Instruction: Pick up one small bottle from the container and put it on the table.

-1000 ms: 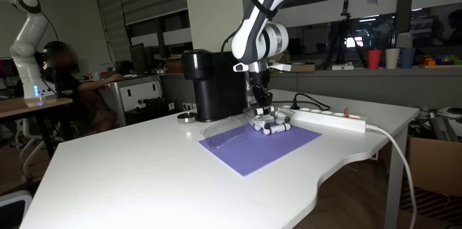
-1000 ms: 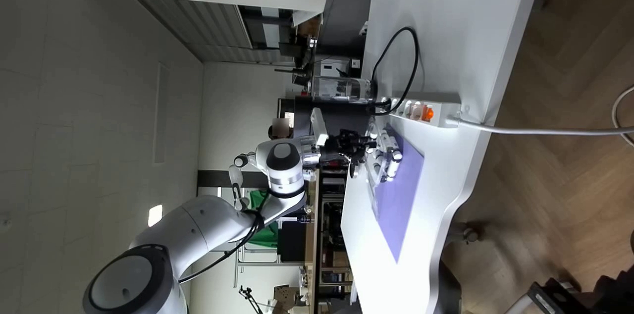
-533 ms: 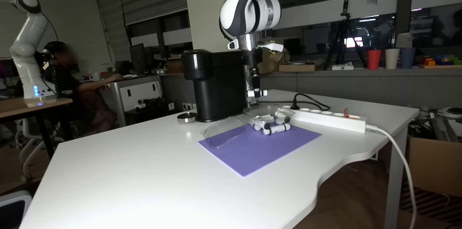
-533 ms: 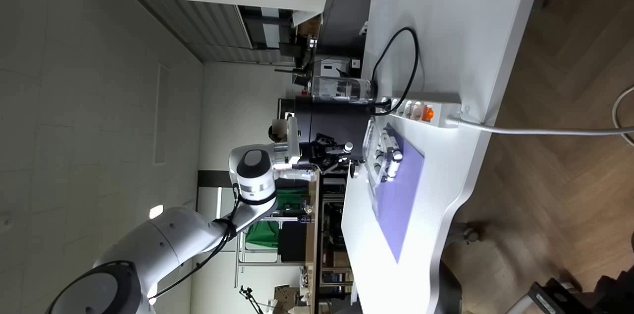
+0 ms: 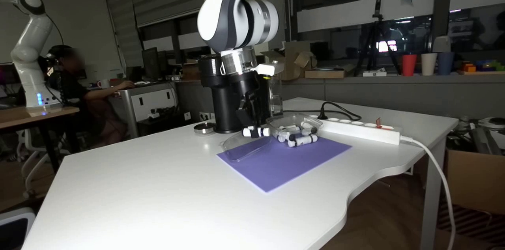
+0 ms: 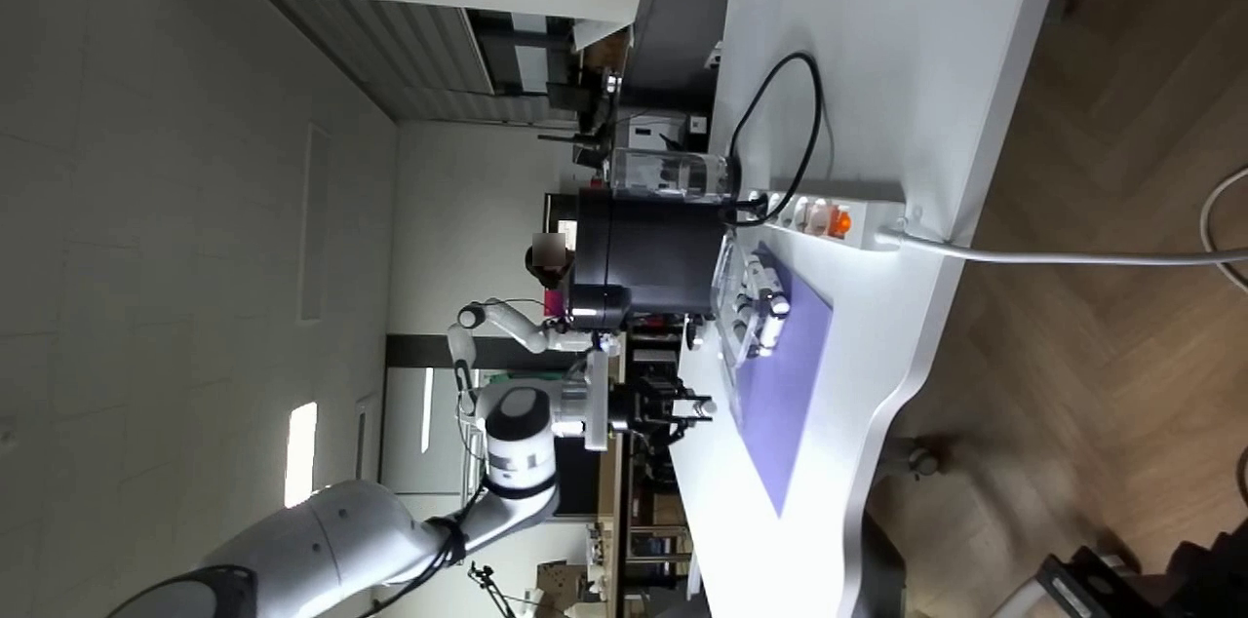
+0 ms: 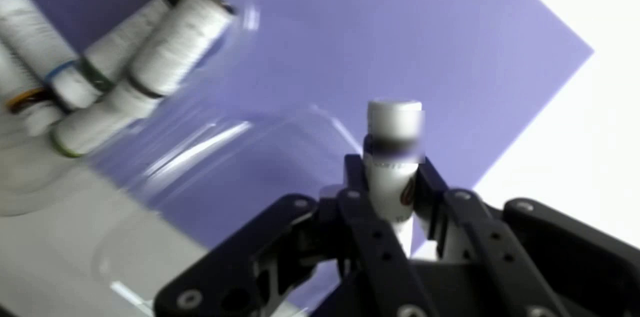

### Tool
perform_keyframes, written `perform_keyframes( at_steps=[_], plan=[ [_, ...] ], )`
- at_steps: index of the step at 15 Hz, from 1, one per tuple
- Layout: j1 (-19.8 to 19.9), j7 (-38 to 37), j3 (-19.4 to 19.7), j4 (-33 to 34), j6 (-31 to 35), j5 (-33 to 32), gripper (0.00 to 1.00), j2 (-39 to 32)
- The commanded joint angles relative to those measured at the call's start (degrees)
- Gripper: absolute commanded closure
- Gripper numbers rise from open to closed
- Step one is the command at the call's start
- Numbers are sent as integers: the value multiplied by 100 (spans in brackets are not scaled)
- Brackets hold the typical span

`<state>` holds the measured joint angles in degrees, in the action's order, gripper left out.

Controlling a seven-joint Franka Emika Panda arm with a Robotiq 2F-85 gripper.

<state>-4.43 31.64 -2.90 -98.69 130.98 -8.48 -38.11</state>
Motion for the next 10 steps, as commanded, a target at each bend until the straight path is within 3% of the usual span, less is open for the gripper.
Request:
perform_keyframes(
  at_steps=[1,6,10],
  plan=[
    [-116,-1166,-357,-778,365,355,93,266],
    [-83,-2004,-728,-1127,1043,1202,93,201],
    [-55,-2441,-767,-1258,1683,1782,93,165]
  ],
)
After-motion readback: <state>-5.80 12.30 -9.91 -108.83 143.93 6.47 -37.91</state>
